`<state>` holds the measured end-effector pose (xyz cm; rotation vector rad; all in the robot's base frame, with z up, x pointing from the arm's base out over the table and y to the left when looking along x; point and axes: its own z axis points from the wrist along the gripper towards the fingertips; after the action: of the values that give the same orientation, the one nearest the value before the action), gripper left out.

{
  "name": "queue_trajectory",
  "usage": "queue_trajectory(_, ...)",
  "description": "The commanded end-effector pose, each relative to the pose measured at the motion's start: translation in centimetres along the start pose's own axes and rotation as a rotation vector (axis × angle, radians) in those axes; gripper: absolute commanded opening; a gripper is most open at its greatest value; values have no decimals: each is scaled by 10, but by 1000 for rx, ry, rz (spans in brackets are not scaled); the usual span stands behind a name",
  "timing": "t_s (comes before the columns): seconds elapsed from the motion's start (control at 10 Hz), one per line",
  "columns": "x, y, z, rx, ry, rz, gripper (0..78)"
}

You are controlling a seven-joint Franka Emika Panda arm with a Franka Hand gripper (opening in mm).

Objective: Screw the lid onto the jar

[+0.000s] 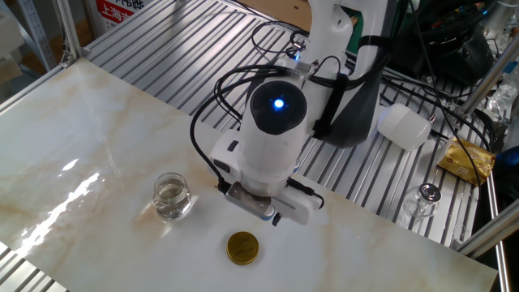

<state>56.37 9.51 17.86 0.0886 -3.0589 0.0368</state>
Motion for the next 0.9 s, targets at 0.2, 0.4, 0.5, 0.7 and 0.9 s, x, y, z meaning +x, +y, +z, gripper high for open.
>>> queue_trajectory(0.2,-5,3,17,2,-19,-9,774)
queue_trajectory(0.4,-8,5,29,4,-24,-18,774)
queue_trajectory(0.5,-8,5,30,8,-22,-23,774)
queue_trajectory(0.7,-11,5,39,10,-18,-23,774)
queue_trajectory(0.9,-17,5,48,10,-18,-30,774)
